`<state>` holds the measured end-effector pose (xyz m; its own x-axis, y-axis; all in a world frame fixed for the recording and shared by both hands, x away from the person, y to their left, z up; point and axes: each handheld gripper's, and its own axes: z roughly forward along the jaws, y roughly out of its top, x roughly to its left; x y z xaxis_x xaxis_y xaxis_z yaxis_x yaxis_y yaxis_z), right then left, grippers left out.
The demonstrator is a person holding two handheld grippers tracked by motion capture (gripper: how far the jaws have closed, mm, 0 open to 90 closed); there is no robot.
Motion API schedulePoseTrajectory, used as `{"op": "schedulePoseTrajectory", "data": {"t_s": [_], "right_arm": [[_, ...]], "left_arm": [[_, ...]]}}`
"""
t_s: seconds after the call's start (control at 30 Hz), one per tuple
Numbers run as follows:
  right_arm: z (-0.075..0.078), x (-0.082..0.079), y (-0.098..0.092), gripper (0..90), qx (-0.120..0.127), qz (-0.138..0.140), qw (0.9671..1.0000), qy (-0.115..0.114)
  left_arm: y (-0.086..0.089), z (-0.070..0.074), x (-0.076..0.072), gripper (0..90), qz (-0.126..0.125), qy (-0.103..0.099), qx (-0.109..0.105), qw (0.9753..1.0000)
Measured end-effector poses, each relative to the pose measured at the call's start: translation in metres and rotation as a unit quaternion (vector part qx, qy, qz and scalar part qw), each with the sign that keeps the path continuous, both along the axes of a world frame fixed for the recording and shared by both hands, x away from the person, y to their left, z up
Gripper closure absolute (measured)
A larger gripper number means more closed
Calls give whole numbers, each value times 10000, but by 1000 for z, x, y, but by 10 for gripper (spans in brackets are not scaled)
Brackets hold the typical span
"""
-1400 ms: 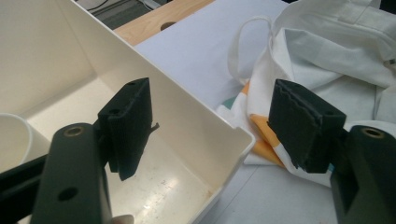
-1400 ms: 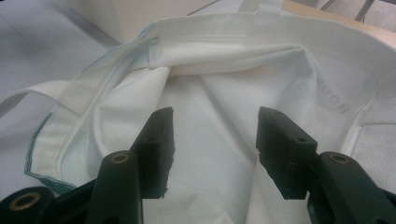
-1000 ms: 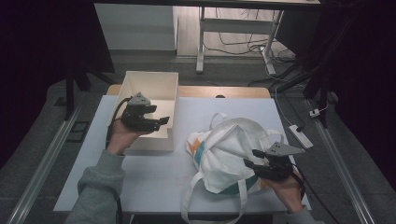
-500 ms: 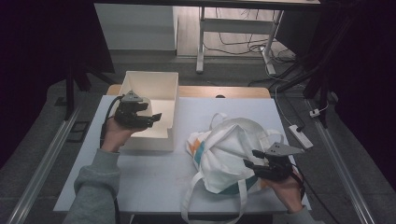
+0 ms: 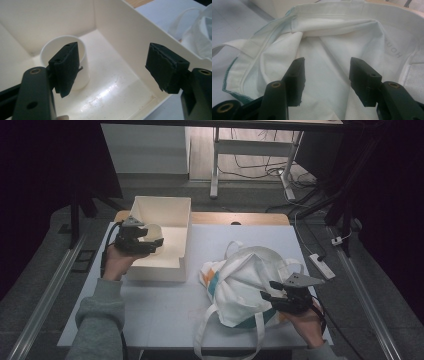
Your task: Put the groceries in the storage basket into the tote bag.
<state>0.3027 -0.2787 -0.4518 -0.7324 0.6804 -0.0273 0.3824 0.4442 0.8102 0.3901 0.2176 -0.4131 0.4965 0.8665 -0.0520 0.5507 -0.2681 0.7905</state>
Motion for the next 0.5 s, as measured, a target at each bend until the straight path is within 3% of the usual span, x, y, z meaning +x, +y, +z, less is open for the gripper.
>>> {"op": "schedulePoseTrajectory", "data": {"t_s": [0.3, 0.5], "right_arm": [[-1, 0, 2, 458, -5, 13, 10000, 17], [-2, 1, 3, 455, -31, 37, 10000, 47]], "left_arm": [[2, -14, 18, 197, 276, 267, 170, 9991], [-6, -15, 26, 174, 570, 193, 408, 9974]]}}
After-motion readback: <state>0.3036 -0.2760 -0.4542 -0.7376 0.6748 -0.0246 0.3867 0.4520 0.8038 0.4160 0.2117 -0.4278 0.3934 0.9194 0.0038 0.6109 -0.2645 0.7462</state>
